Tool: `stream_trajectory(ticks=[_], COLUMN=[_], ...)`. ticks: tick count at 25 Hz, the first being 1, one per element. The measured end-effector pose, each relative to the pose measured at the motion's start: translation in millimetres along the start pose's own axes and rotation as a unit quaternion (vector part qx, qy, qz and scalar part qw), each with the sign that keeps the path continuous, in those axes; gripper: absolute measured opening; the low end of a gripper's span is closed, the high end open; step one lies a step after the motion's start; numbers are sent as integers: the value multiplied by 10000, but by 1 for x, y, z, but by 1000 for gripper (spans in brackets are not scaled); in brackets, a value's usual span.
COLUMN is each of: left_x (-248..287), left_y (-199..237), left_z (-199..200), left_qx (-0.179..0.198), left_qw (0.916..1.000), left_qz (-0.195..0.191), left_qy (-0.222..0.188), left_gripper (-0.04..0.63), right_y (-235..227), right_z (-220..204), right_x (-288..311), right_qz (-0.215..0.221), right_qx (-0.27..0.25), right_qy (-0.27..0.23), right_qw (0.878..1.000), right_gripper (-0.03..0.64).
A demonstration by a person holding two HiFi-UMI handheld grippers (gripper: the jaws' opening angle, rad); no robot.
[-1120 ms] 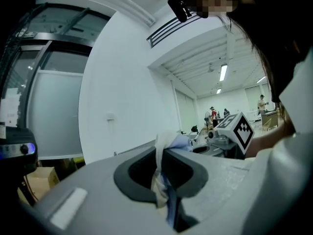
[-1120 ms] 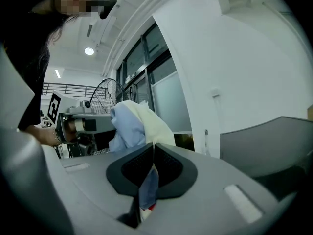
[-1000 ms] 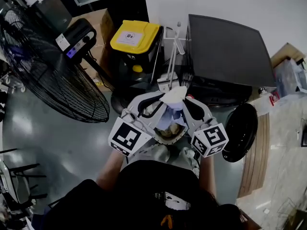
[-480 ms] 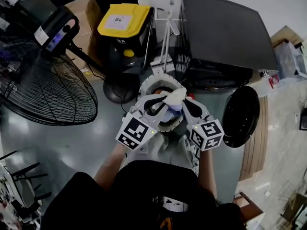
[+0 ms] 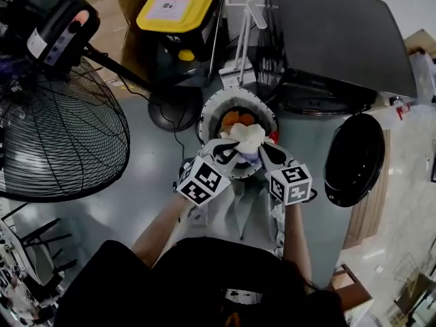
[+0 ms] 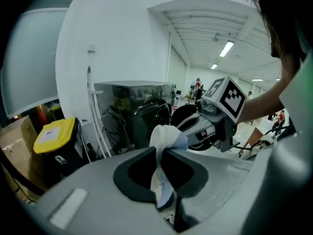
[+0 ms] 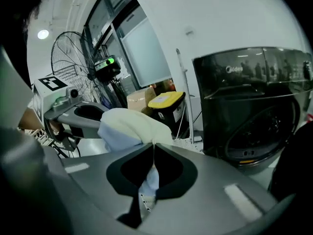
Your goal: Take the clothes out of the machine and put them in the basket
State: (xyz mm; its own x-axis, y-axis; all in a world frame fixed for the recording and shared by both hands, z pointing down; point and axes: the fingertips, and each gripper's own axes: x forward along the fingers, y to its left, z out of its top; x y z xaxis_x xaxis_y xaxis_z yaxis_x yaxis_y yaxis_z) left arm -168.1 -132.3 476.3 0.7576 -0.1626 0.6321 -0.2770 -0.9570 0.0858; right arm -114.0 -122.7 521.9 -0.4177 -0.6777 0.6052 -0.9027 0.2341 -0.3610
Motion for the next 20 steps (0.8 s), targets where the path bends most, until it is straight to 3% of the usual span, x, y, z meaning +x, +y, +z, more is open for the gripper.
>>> stream_trajectory(ticks=[12,17,20], left_x=[75,96,98], left_y=[4,1,-3], left_z=[-116,-167,-192], left_qx=[-171,42,-271], left_qw=[9919,9814,9750], left_qz=[-446,-521,-656], left_qy=[1177,1845,2107], left_gripper=[34,34,89], right_y=[-40,-58,-62], right_z=[-107,-151,-170], right_x=[70,89,98], right_qz=[-29,-345,-574], right_qx=[352,670,861], right_qy=[1234,1593,1696], right_qw=[9917,9844,9801], right_gripper=[32,34,57])
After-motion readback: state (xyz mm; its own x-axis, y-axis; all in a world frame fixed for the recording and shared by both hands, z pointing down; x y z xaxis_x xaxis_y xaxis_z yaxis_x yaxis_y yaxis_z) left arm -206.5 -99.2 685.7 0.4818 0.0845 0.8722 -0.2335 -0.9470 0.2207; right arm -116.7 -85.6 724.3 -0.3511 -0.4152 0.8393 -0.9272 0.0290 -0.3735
